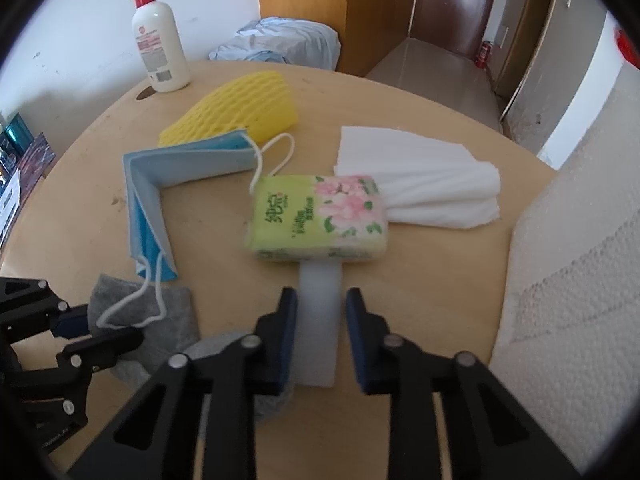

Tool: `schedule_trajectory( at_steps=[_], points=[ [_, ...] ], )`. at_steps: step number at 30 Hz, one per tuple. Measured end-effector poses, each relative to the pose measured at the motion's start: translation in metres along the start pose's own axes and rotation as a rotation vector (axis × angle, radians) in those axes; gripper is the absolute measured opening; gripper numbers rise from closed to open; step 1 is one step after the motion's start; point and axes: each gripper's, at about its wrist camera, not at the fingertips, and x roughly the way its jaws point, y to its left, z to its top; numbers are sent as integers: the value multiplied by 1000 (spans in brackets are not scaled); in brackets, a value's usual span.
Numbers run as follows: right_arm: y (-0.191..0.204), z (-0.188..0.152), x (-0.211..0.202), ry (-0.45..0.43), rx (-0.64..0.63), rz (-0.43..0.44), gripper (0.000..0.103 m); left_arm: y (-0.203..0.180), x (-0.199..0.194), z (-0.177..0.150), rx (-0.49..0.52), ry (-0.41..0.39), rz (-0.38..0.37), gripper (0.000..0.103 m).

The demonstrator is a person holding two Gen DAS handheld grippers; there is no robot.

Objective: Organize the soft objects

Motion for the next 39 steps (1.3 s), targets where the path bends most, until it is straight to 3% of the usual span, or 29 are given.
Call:
schedule_trajectory(
  at_steps=[9,16,22,26,28,30,31,32,34,36,37,39],
  points=[
    [-1,-2,-5,-9,23,30,12,4,-8,0,-10,-9,-47,6],
    [-4,-13,-18,-8,56,73,11,6,-34,-7,4,-46,-60,6],
    [-5,-21,-55,-97,106,87,11,11,-73,-11,-11,-145,-56,6],
    [-5,-31,-73,-155,143,122,11,8,-78,-24,15,-128,-79,6],
    [0,-38,-73,-140,133,109,11,9,-82,-29,10,-121,-33,6],
    [-1,-42,-71,-124,180,161,11,11,-98,-30,27,-205,13,6],
    [-1,-44,-71,-124,186,178,11,12,-98,-28,12,-195,97,5],
    [3,-43,-70,-124,177,148,11,9,-96,-28,37,-175,70,6],
    [4,-44,-67,-116,200,215,11,-2,-96,-31,107,-172,17,6],
    [6,-46,-73,-141,192,198,11,6,-97,-30,75,-186,66,6],
    [5,-46,-76,-154,199,208,11,14,-89,-28,36,-139,74,6],
    [3,-49,-83,-171,210,169,11,6,-81,-35,84,-106,44,6]
  ],
)
